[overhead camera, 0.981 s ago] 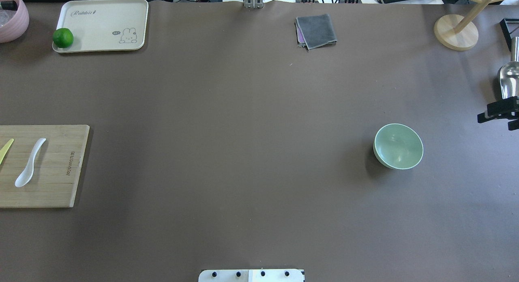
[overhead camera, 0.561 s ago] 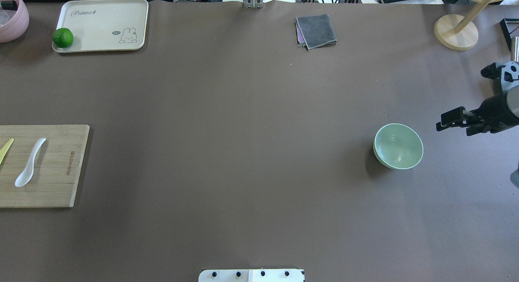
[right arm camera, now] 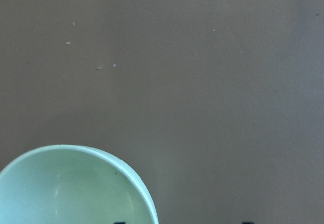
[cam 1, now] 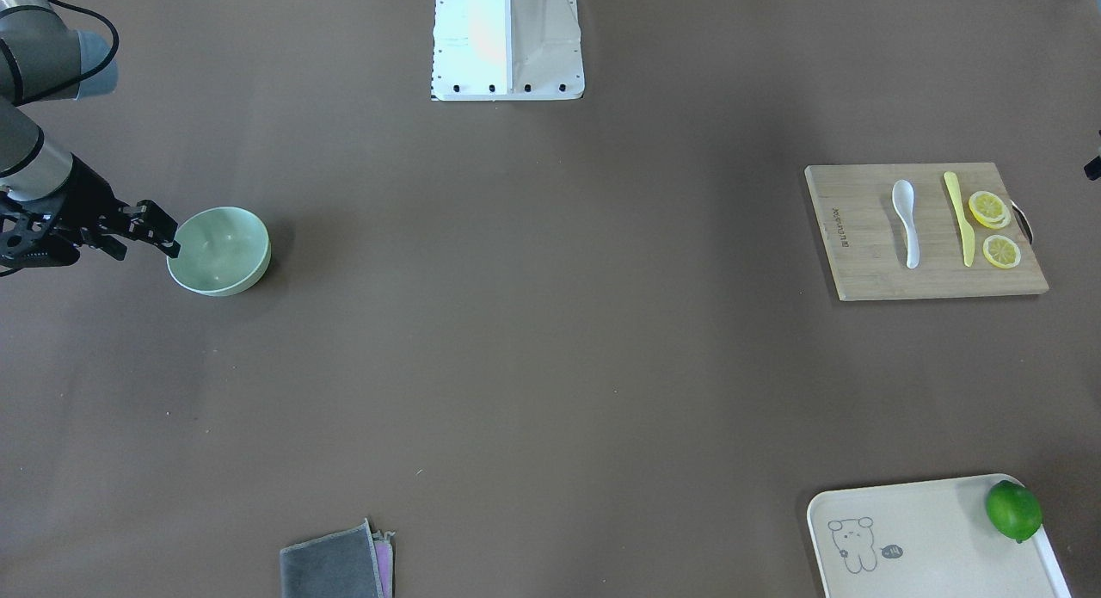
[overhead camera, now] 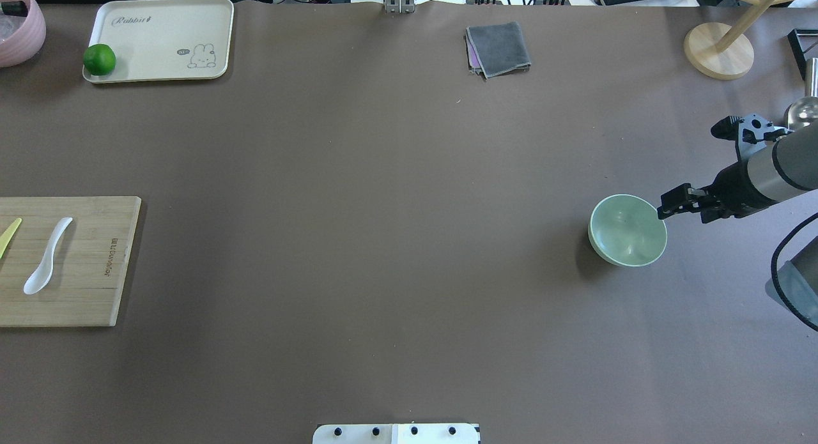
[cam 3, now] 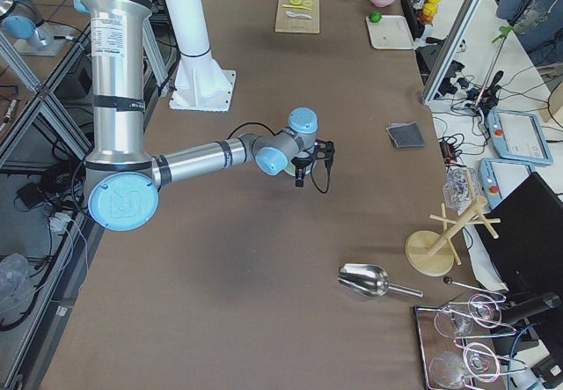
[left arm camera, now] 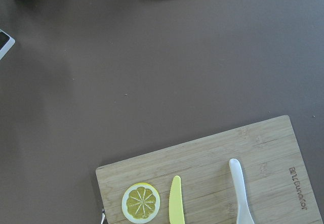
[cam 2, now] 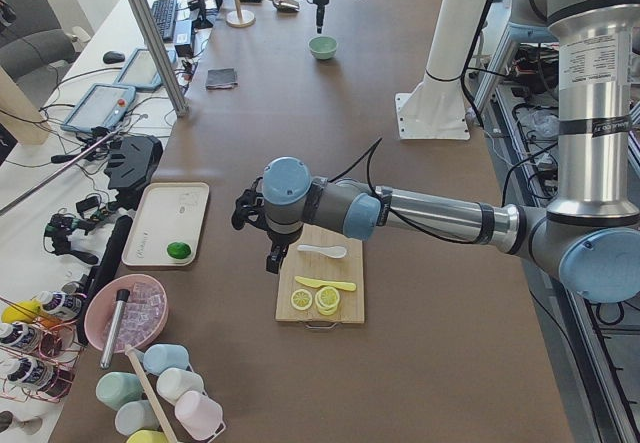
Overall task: Place spoon in bowl
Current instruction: 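Reach the right gripper to the pale green bowl and grip its rim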
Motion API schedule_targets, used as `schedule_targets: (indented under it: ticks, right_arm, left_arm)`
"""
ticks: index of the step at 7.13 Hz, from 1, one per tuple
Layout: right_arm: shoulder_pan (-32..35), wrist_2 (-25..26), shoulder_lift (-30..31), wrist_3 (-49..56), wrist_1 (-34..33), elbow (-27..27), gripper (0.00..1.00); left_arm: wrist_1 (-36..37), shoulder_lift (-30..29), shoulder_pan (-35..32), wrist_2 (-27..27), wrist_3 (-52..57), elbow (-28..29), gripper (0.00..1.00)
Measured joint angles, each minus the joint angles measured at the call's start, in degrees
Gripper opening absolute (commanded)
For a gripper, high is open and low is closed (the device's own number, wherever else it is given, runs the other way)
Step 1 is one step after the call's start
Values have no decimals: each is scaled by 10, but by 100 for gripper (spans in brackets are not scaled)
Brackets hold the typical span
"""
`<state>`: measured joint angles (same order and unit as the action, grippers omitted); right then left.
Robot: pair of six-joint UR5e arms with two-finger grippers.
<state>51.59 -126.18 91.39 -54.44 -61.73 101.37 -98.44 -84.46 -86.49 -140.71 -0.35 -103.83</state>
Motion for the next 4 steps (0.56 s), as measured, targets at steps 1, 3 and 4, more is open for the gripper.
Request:
schedule_targets:
  ticks: [1,3,4]
  right_arm:
    - [-6,0,-2,0,0,-3,64]
    - [-16,0,-4,-1,0,-5,23]
    - [-18,0,-7,-1,0,-5,0]
  left_arm:
    - [0,0,0,0,0,0,98]
    - [0,0,0,0,-1,2,98]
    - [0,-1,1,0,-9,3,98]
